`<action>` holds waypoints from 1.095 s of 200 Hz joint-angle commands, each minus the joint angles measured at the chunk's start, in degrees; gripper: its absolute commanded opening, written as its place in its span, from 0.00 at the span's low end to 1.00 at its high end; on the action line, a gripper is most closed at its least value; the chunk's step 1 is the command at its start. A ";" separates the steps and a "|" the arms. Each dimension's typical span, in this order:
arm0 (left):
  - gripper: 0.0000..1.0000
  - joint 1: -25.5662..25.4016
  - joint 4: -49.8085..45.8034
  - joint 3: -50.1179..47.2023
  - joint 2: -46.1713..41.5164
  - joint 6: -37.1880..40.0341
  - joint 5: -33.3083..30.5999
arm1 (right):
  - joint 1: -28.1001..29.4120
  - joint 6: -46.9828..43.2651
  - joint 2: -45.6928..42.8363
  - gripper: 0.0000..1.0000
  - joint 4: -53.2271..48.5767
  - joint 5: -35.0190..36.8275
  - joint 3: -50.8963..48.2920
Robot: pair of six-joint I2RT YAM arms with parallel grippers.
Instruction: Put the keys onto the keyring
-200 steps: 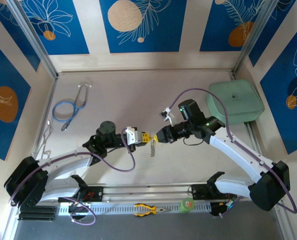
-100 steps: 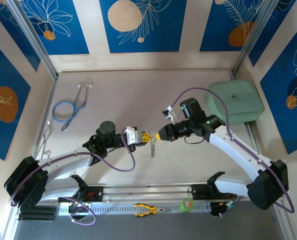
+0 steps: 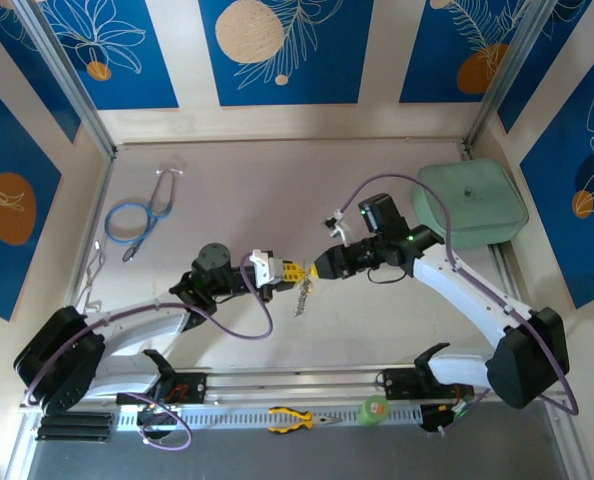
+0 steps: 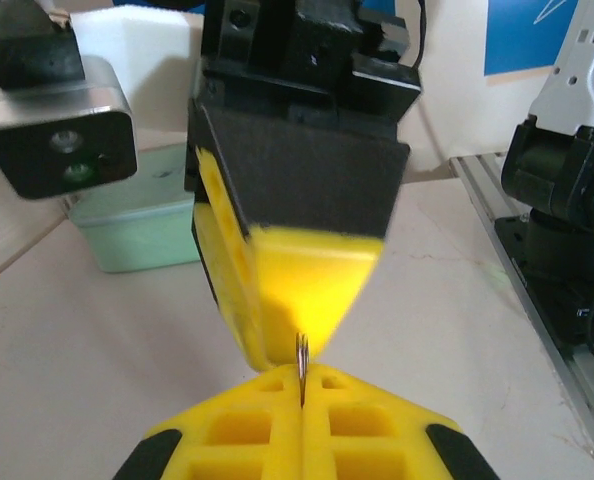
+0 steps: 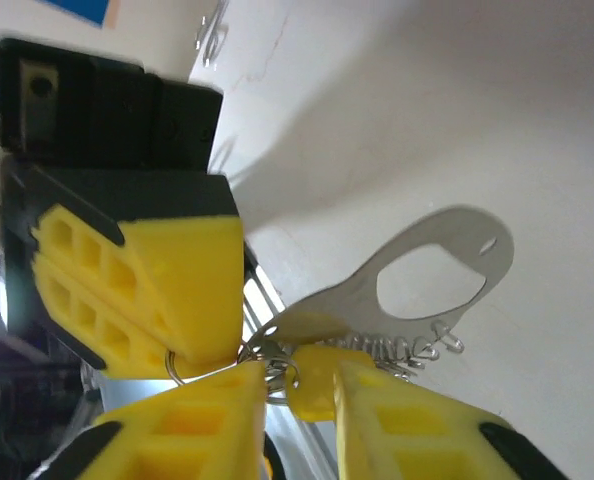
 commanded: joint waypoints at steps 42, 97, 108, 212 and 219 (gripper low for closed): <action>0.00 -0.35 11.99 -1.25 3.88 -6.18 3.95 | 4.18 -24.17 -16.06 0.31 16.90 1.88 -11.87; 0.00 -0.38 12.56 -0.78 4.58 -7.00 6.12 | 7.79 -33.94 -14.97 0.26 15.24 7.75 -12.64; 0.00 -0.33 12.54 -0.76 4.46 -7.00 6.43 | 8.21 -34.36 -14.99 0.23 15.59 9.41 -12.66; 0.00 -0.34 8.30 -0.23 3.44 -4.42 6.53 | 8.64 -35.53 -19.82 0.20 18.18 12.89 -16.60; 0.00 -0.40 8.07 -0.28 3.42 -4.36 6.61 | 8.73 -35.31 -20.00 0.21 18.72 13.31 -17.02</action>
